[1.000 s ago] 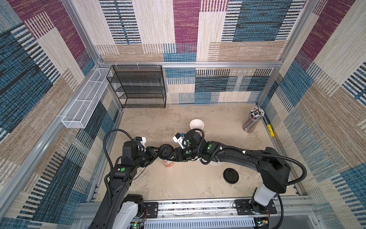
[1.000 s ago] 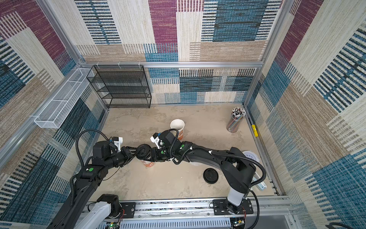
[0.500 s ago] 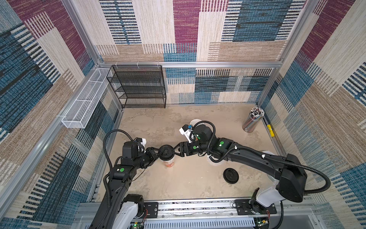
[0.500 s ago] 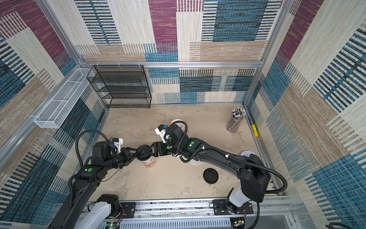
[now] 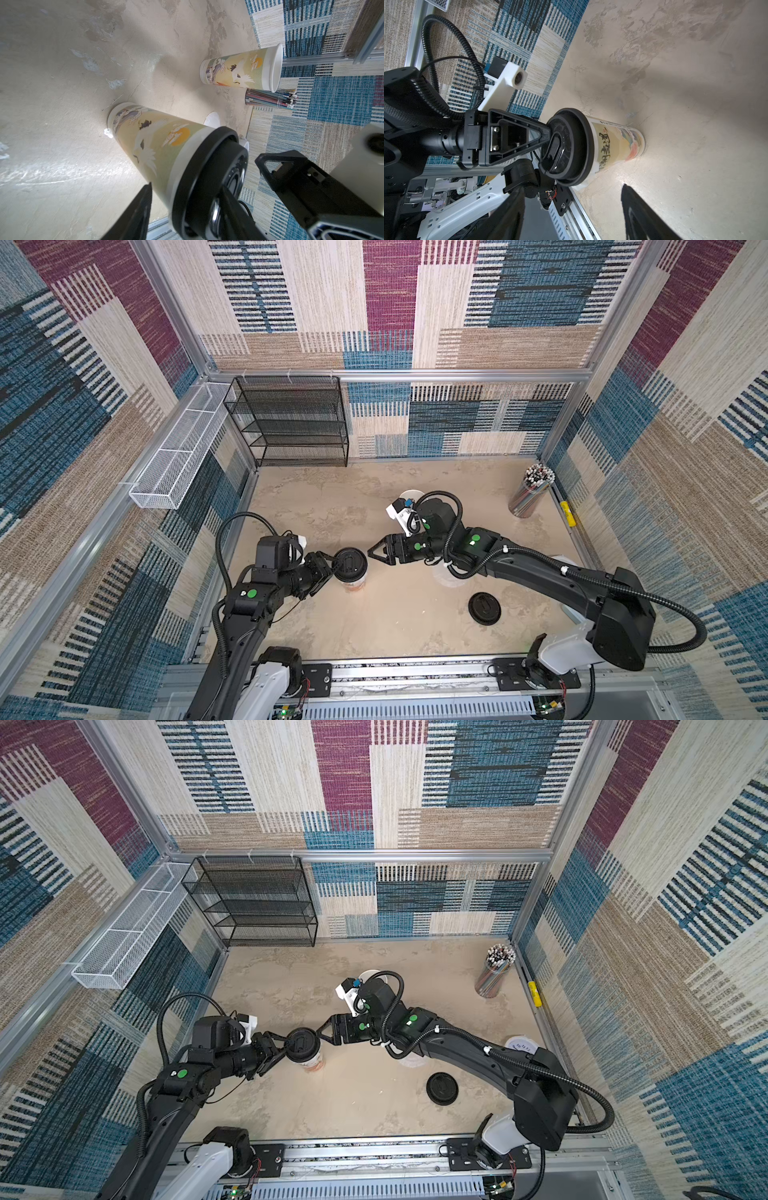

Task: Put the leak-proof paper on the milk tea cups
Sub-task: Secure the cup lid on the cup.

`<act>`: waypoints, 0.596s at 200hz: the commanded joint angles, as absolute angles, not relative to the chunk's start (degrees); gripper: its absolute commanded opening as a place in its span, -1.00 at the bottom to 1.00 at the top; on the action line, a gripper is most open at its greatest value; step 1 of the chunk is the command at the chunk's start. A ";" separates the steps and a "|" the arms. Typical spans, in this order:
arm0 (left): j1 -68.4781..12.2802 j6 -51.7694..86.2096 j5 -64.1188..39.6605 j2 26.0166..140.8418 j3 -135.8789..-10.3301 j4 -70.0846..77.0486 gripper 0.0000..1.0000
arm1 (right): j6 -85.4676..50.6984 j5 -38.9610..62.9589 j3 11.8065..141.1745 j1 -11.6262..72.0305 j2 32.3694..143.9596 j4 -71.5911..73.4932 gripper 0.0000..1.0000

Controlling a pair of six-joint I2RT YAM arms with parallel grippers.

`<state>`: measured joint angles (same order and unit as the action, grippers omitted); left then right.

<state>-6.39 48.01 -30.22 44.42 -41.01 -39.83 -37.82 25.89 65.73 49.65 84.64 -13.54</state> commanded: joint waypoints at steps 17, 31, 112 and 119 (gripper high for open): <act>-6.34 46.43 -27.94 45.93 -41.85 -43.12 0.10 | -37.09 26.18 66.08 49.57 84.20 -13.18 0.52; -6.33 46.17 -27.54 46.43 -42.60 -42.93 0.12 | -36.96 26.36 66.09 49.42 84.21 -13.27 0.52; -6.33 43.14 -24.60 48.45 -48.05 -45.64 0.24 | -35.77 27.14 67.37 49.46 84.59 -14.86 0.53; -6.33 43.14 -24.54 48.28 -48.23 -45.70 0.26 | -35.68 27.16 67.40 49.45 84.55 -14.93 0.53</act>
<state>-6.39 45.69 -25.78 48.69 -47.29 -44.47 -36.36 26.41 66.76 49.43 84.68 -14.66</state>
